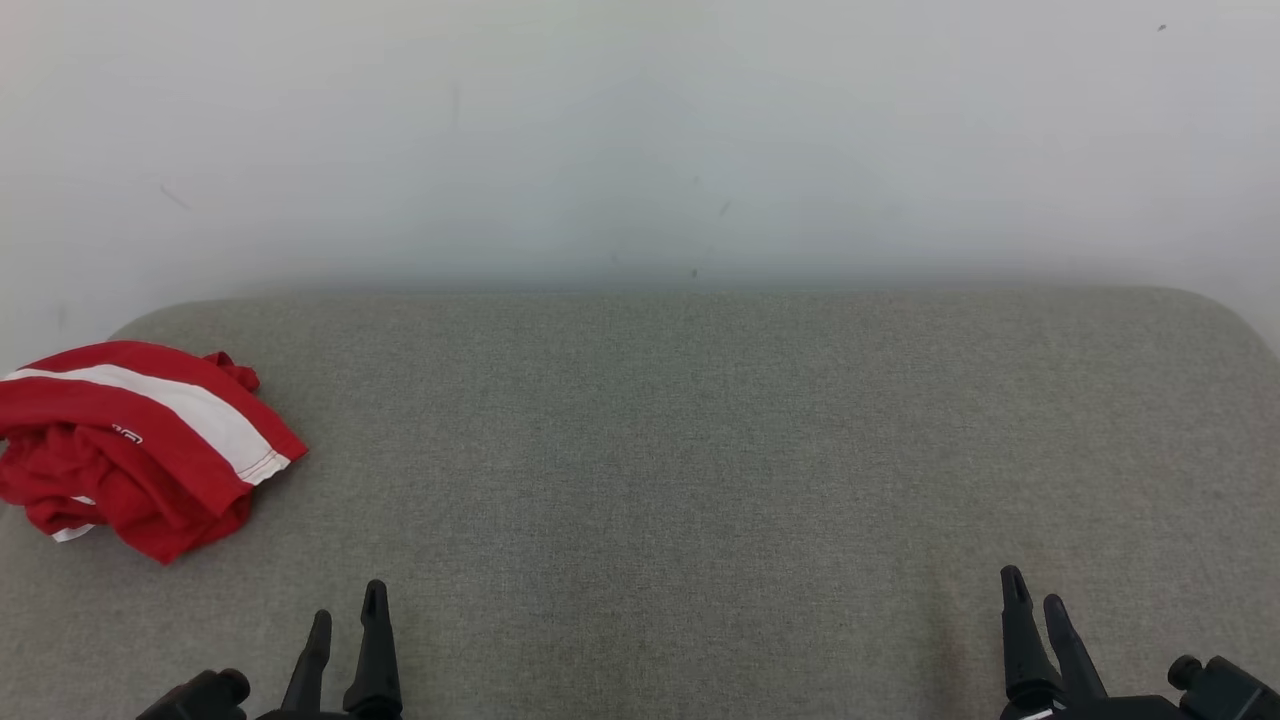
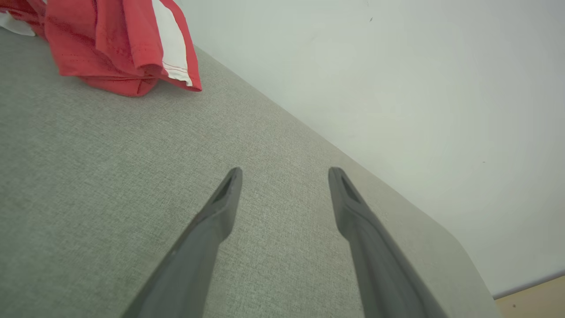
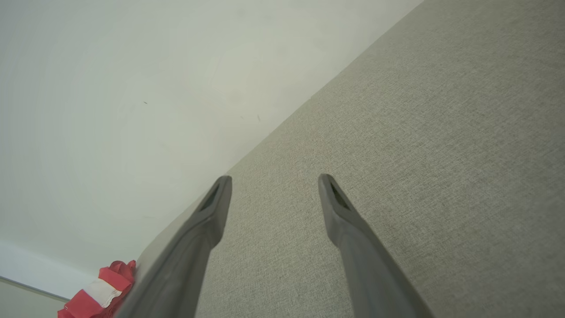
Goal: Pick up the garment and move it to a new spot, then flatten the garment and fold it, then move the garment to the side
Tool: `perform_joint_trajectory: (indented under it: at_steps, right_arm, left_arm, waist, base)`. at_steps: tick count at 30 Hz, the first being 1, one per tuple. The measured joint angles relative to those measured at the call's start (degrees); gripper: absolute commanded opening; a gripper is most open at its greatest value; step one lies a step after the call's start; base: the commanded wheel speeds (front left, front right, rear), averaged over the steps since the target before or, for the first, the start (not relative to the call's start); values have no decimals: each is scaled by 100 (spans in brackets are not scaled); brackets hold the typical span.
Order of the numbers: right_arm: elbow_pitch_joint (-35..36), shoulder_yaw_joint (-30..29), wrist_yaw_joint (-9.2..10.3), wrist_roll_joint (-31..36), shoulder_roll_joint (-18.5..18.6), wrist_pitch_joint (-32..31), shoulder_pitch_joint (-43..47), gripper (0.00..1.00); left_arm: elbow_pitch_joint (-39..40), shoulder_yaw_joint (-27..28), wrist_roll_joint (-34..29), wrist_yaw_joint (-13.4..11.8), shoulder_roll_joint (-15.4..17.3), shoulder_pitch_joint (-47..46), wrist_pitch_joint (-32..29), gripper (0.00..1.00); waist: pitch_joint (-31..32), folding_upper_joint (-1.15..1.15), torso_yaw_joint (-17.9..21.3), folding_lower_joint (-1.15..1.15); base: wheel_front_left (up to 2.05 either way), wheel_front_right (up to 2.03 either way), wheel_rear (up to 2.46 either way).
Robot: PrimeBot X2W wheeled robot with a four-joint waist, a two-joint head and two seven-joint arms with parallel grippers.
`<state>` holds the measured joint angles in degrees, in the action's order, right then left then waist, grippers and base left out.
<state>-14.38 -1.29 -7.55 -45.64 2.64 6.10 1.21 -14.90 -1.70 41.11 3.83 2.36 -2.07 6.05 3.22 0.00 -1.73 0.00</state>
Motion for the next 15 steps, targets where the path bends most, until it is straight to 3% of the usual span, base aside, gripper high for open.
perform_joint_trajectory:
  at_steps: [15]
  right_arm:
    - [33,68,0,1026,2,216,58,100]
  left_arm:
    - [31,-100,-1063,-79,21,73,220,100]
  waist:
    - [74,0,-28,0]
  base:
    - [0,0,0]
